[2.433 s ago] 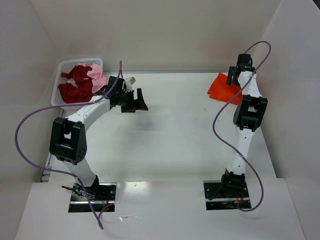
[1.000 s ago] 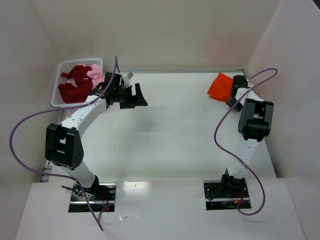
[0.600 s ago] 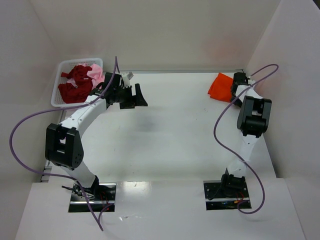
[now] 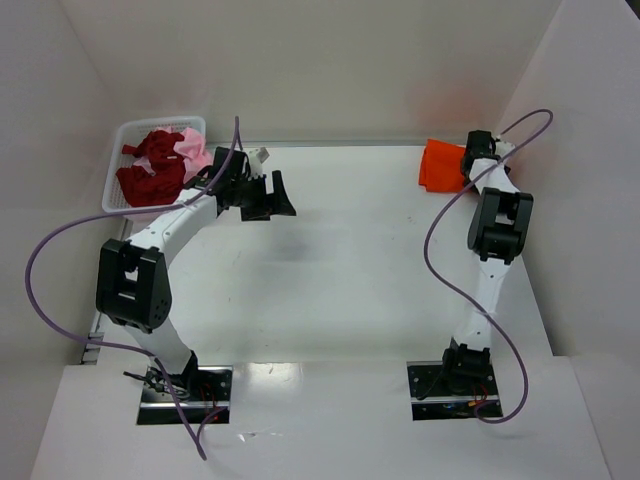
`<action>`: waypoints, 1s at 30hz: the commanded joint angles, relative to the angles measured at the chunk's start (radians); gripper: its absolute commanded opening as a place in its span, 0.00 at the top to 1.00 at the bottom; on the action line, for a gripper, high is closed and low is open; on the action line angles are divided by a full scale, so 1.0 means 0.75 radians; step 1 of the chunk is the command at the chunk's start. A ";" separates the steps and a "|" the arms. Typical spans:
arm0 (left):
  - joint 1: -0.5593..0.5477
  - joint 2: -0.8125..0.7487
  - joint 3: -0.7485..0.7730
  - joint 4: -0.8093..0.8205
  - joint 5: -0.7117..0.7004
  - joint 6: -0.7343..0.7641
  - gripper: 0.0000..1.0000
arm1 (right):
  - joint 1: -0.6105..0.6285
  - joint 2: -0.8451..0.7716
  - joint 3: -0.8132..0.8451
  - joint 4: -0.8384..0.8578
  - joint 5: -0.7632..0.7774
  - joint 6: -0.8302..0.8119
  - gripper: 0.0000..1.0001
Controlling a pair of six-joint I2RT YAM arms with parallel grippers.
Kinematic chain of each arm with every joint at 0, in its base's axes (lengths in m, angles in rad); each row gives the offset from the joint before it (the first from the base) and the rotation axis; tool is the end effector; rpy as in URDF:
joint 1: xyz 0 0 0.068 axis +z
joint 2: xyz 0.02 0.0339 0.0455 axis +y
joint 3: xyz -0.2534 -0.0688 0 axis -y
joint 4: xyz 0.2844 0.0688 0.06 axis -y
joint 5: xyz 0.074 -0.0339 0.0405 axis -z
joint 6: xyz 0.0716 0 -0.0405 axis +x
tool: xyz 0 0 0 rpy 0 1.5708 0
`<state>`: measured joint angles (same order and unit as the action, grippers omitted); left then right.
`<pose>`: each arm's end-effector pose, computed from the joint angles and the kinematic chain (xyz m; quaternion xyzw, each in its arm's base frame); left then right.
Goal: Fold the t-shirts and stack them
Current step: Put the neatly folded tshirt into the corner of the board with the right arm
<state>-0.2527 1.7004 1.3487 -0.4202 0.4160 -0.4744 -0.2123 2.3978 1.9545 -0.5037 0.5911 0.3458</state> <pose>0.4192 -0.1381 0.2258 -0.0199 0.9048 -0.3131 0.2880 0.5459 -0.1585 0.1090 0.3367 0.8506 -0.2570 0.3114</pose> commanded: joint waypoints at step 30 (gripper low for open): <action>-0.005 -0.422 -0.121 0.022 -0.015 0.045 0.06 | -0.024 -0.324 -0.148 0.363 -0.289 0.001 0.85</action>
<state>-0.2531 1.4544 1.2800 -0.3962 0.4286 -0.4671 -0.2153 2.0529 1.8217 -0.1883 0.2916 0.3183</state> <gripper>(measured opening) 0.942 0.155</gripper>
